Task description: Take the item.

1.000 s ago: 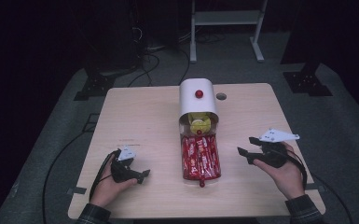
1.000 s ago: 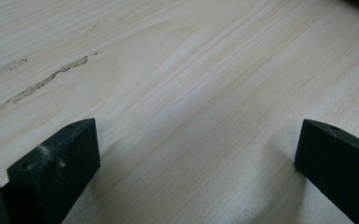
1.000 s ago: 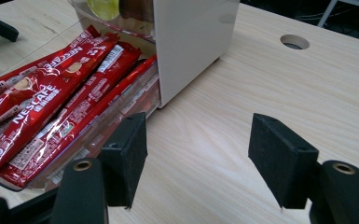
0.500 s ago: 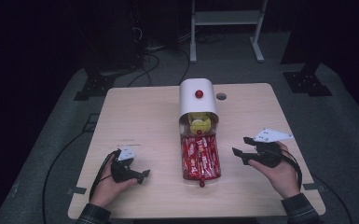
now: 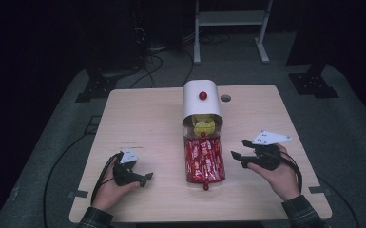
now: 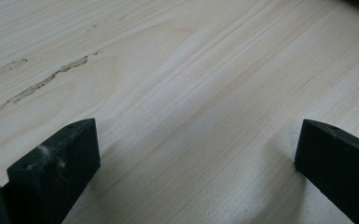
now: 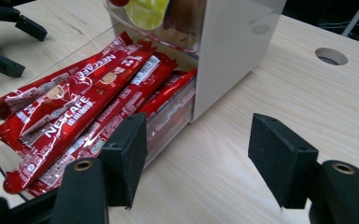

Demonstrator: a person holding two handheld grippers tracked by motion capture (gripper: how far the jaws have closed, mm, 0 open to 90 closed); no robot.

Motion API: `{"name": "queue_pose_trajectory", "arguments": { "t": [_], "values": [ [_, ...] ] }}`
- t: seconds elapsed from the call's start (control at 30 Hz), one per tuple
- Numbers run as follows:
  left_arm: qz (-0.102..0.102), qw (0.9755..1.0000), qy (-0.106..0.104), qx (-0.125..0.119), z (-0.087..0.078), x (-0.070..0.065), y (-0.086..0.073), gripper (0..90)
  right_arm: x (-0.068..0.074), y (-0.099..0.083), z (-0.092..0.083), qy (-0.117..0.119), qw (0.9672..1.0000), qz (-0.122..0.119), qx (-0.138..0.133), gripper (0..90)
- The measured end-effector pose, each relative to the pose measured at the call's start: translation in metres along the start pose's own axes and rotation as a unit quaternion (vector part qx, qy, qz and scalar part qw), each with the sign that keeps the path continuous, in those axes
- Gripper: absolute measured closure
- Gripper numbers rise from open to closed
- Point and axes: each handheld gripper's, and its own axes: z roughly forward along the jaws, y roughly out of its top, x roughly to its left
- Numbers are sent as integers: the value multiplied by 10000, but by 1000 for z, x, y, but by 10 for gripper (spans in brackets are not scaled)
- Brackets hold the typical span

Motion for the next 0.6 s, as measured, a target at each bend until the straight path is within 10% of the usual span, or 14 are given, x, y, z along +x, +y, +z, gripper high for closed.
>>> {"name": "queue_pose_trajectory", "arguments": {
  "t": [0.6],
  "values": [
    [0,10000,0,-2,0,0,0,0,15,5,16,217,9996,-175,60,367]
  ]
}}
